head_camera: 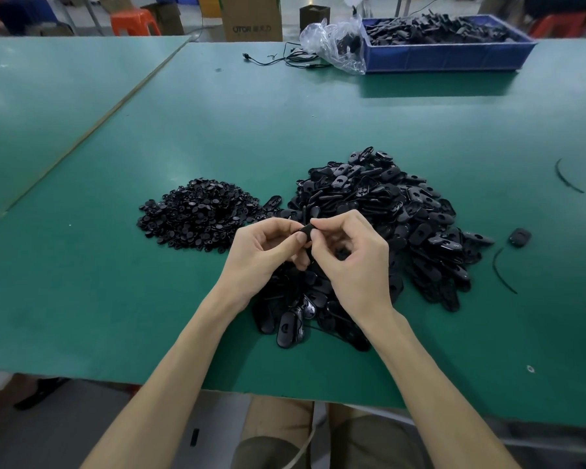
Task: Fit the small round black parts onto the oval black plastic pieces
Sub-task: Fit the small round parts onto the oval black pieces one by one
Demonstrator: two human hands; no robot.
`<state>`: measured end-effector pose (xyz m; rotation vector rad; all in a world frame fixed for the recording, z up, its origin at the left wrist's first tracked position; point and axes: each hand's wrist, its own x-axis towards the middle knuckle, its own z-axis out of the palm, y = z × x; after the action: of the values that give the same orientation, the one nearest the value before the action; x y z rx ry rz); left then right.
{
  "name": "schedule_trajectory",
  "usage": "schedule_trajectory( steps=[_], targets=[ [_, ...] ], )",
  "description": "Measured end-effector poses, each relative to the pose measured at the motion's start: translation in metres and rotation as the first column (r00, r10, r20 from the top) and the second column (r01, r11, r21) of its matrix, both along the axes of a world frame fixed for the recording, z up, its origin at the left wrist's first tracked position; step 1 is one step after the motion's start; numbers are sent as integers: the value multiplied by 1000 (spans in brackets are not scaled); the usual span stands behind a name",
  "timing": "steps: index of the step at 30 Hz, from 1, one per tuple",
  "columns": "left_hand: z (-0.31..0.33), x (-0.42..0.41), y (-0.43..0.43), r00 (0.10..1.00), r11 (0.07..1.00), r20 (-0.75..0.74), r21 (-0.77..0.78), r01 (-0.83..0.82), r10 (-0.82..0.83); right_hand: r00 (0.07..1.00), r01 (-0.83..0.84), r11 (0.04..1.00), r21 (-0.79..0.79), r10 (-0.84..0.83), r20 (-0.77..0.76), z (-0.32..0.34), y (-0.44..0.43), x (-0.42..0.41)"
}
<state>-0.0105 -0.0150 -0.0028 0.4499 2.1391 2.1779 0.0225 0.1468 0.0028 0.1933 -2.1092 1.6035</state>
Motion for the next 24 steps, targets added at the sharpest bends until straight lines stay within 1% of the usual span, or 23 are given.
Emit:
schedule_trajectory(
  steps=[3,7,10,12,14,16,20,24],
  targets=[
    [-1,0,-1,1000,1000,-3,-5,-10,10,1000,-14,998,60,15,-10,3,1,0],
    [0,1,-2,1000,1000,-21,-8,-7,6,996,-83,966,246,85,5,12,9,-1],
    [3,4,1,999,1000,-39,17,16,-15,997,-72,960,270,70,16,19,23,3],
    [4,4,2,999,999,-48,36,-4,6,1000,-3,973,231,-1,17,22,41,5],
    [3,3,0,998,997,-41,61,-42,45,993,98,981,168,-107,45,26,68,5],
    [3,2,-1,997,995,-34,76,-65,68,971,212,968,137,-224,86,27,100,2],
    [1,2,-1,995,995,-43,52,-84,86,890,401,892,208,-433,143,23,162,0],
    [1,2,-1,994,994,-41,35,-99,101,806,500,826,261,-554,210,8,205,7]
  ],
)
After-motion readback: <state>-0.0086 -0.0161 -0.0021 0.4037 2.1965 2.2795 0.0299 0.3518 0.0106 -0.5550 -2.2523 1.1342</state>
